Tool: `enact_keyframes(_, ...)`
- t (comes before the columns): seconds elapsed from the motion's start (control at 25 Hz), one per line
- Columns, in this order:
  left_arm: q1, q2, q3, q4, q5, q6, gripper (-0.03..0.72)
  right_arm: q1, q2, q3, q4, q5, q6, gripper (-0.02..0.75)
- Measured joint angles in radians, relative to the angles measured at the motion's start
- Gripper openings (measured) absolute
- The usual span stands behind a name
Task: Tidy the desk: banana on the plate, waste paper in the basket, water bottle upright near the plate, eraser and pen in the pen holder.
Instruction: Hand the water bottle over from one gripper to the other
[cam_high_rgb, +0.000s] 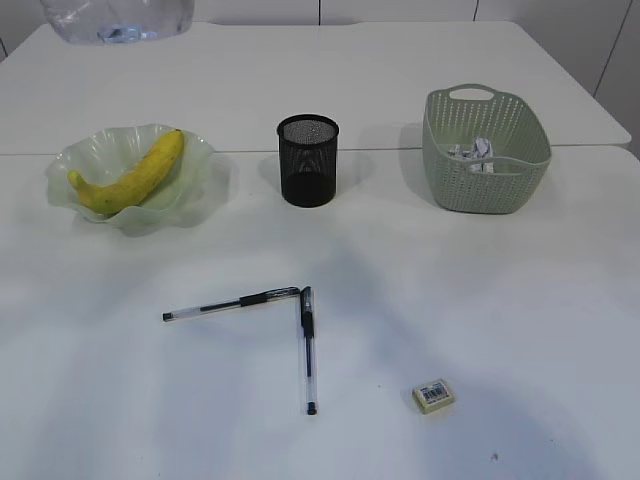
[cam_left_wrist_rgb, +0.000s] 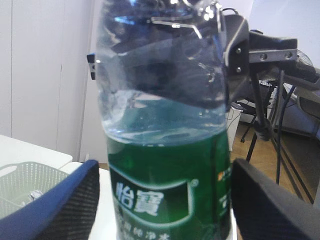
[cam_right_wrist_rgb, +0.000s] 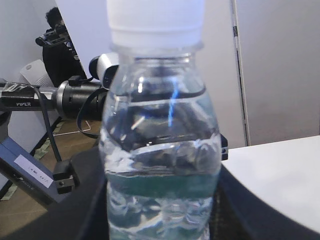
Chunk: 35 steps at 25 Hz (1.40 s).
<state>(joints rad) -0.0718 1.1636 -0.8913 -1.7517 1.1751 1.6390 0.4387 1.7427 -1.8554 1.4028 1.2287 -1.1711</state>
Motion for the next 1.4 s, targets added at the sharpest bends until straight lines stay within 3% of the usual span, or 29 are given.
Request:
enact_keyframes(1.04,0.0,0.0,0.0,0.0,-0.014,-0.009,0.59,0.0,0.0,0.0,-0.039,0.004,0.002,0.349)
enact_keyframes(1.4,0.0,0.0,0.0,0.0,-0.03,-0.071,0.591,0.0,0.0,0.0,-0.039,0.0,0.002,0.349)
